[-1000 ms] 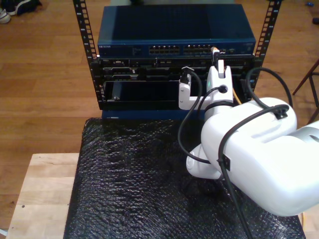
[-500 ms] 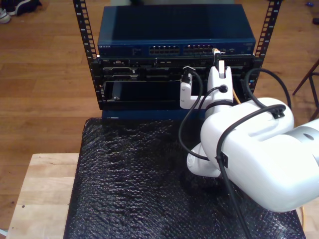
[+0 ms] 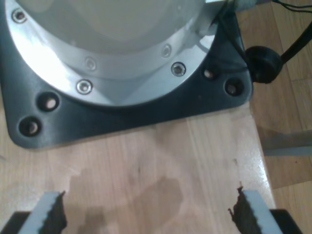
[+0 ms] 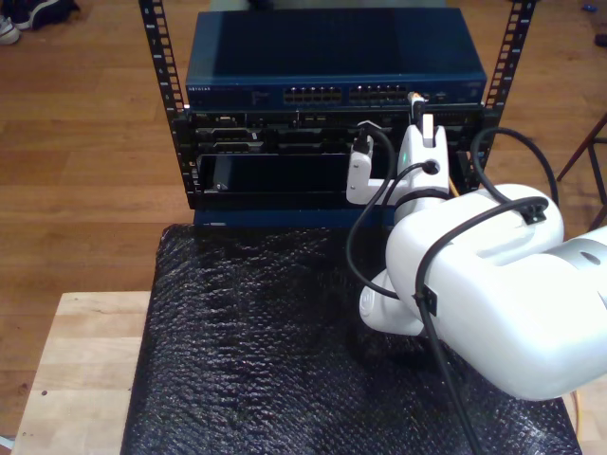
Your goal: Grab the cable and plug it in
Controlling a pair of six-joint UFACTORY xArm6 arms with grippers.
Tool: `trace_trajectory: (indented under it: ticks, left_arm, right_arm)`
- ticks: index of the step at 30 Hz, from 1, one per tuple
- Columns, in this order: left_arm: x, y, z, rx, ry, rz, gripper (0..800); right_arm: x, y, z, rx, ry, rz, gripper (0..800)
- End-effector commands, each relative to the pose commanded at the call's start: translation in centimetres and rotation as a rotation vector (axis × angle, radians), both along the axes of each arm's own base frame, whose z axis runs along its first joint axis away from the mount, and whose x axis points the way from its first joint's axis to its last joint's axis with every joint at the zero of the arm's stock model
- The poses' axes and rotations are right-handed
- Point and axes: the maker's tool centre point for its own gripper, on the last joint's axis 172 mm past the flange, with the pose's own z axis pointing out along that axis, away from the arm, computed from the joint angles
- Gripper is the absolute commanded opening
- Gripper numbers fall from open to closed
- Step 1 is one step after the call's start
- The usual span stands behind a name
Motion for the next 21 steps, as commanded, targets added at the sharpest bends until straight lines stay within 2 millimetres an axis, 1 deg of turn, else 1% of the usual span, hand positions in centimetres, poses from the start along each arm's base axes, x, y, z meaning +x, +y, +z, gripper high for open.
trace_trajectory:
  ticks: [5, 21]
  left_arm:
    - [-0.04, -0.03, 0.01, -0.001, 0.001, -0.001, 800]
    - [-0.01, -0.04, 0.01, -0.001, 0.0, 0.0, 800]
  right_arm:
    - [0.07, -0.1, 0.08, 0.028, -0.004, 0.005, 0]
    - [0.33, 0.36, -0.05, 0.024, 0.007, 0.02, 0]
